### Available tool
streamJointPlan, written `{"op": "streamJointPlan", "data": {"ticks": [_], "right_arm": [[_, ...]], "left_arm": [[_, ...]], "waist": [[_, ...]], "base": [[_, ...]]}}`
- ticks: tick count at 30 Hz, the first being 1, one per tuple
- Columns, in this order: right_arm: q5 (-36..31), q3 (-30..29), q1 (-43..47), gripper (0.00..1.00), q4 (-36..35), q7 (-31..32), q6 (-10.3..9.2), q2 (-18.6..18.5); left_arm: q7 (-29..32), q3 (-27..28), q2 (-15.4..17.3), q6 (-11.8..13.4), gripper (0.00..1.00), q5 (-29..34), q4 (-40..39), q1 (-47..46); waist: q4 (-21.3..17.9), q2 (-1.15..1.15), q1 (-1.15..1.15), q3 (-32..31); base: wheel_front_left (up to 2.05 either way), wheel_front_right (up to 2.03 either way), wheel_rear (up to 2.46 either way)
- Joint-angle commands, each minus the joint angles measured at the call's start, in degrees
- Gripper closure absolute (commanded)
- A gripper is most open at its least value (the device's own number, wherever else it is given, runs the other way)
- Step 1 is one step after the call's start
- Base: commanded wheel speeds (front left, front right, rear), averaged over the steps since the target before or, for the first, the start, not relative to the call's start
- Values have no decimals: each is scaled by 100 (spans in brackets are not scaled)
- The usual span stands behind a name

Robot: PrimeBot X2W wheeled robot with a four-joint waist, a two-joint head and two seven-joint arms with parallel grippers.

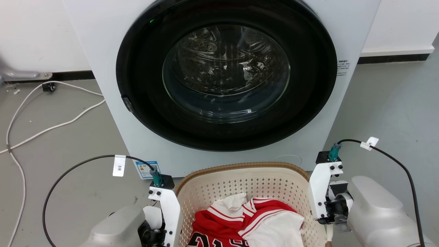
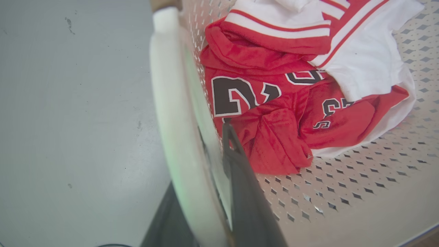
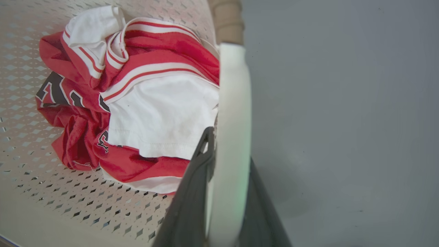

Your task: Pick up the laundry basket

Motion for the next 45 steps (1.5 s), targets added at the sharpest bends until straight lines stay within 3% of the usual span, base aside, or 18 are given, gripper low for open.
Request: {"op": "streamJointPlan", "data": {"ticks": [1, 45], "right_arm": [[28, 28, -108, 100, -2, -44, 0, -53], [419, 235, -226, 100, 104, -123, 7, 10]], "left_arm": [[1, -63, 27, -65, 100, 19, 0, -54], [-83, -233, -2, -66, 100, -159, 66, -143]], "waist": [[-3, 0, 0, 0], [-15, 0, 0, 9]], "base": [[0, 0, 0], [0, 0, 0]]}}
